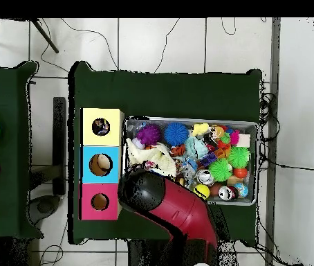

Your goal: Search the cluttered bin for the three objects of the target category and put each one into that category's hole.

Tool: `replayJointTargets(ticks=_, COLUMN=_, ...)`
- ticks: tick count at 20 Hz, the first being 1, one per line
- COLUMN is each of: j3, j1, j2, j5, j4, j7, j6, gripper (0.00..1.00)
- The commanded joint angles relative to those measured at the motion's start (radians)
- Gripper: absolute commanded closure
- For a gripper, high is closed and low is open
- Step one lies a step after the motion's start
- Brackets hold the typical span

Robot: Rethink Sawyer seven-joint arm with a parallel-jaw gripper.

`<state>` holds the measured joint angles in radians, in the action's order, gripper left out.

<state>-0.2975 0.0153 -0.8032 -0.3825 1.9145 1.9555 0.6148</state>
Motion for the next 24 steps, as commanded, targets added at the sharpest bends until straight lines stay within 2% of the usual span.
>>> replayJointTargets(ticks=1, j3=-0.007, j1=-0.001, j2=0.006, j5=-0.021, j4=-0.057, j7=0.281, j6=0.151, gripper=1.0)
replayJointTargets(ticks=4, j3=-0.007, j1=-0.007, j2=0.006, j5=-0.023, j4=-0.051, j7=0.278, j6=0.149, gripper=1.0)
replayJointTargets(ticks=6, j3=-0.005, j1=0.014, j2=-0.01, j5=-0.031, j4=-0.015, j7=0.289, j6=0.127, gripper=1.0)
replayJointTargets(ticks=9, j3=-0.019, j1=0.022, j2=-0.015, j5=-0.03, j4=-0.025, j7=0.297, j6=0.146, gripper=1.0)
replayJointTargets(ticks=18, j3=-0.028, j1=0.054, j2=-0.03, j5=-0.05, j4=0.015, j7=0.31, j6=0.105, gripper=1.0)
replayJointTargets(ticks=24, j3=-0.035, j1=0.066, j2=-0.025, j5=-0.056, j4=0.006, j7=0.315, j6=0.107, gripper=1.0)
